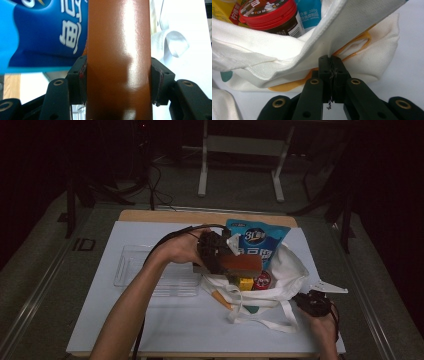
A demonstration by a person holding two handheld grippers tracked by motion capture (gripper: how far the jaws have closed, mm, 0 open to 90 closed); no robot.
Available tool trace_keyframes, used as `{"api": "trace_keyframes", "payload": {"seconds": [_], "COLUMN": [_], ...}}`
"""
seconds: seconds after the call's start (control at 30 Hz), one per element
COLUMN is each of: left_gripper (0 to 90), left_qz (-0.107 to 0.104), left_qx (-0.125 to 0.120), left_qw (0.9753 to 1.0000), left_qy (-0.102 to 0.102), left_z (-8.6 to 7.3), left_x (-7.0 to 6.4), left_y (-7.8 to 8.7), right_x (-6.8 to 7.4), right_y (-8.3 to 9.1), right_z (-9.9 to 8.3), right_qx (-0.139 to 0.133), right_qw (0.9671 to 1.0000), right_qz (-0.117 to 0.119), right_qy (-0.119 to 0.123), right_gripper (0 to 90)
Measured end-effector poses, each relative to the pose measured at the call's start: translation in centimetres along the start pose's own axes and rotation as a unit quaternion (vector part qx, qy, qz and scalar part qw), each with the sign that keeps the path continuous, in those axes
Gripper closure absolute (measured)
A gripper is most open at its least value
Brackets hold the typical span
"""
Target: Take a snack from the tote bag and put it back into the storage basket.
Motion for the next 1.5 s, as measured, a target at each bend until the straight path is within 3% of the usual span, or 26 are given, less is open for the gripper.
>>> {"api": "trace_keyframes", "payload": {"seconds": [0.33, 0.77, 0.9, 1.13, 1.5], "left_gripper": [42.6, 42.6, 42.5, 42.5, 42.5], "left_qz": [0.013, 0.011, 0.01, 0.015, 0.019], "left_qx": [-0.01, -0.011, -0.022, -0.013, -0.023], "left_qw": [0.9998, 0.9994, 0.9988, 0.9981, 0.9972], "left_qy": [0.011, 0.03, 0.042, 0.058, 0.068], "left_z": [-2.4, -6.2, -7.2, -9.5, -12.1], "left_x": [0.1, 0.2, 0.2, 0.1, -0.2], "left_y": [1.8, 3.1, 3.6, 3.6, 4.2], "right_x": [0.0, 0.0, 0.0, 0.0, 0.0], "right_y": [0.0, 0.0, 0.0, 0.0, 0.0], "right_z": [0.0, -0.1, -0.1, -0.1, -0.1], "right_qx": [0.0, 0.001, 0.001, 0.001, 0.003], "right_qw": [1.0, 1.0, 1.0, 1.0, 1.0], "right_qz": [0.001, 0.002, 0.003, 0.003, 0.003], "right_qy": [0.0, -0.002, -0.002, -0.001, 0.0], "right_gripper": [88.1, 88.1, 88.1, 88.1, 88.1]}}
Point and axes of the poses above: each handheld gripper's, and its own axes: y roughly backward along the jaws, z roughly out of its top, x roughly to its left, the point moved 4 cm from there along -y, roughly forward along the jaws, and after that the axes turned 8 degrees about y, right-handed, at the moved point
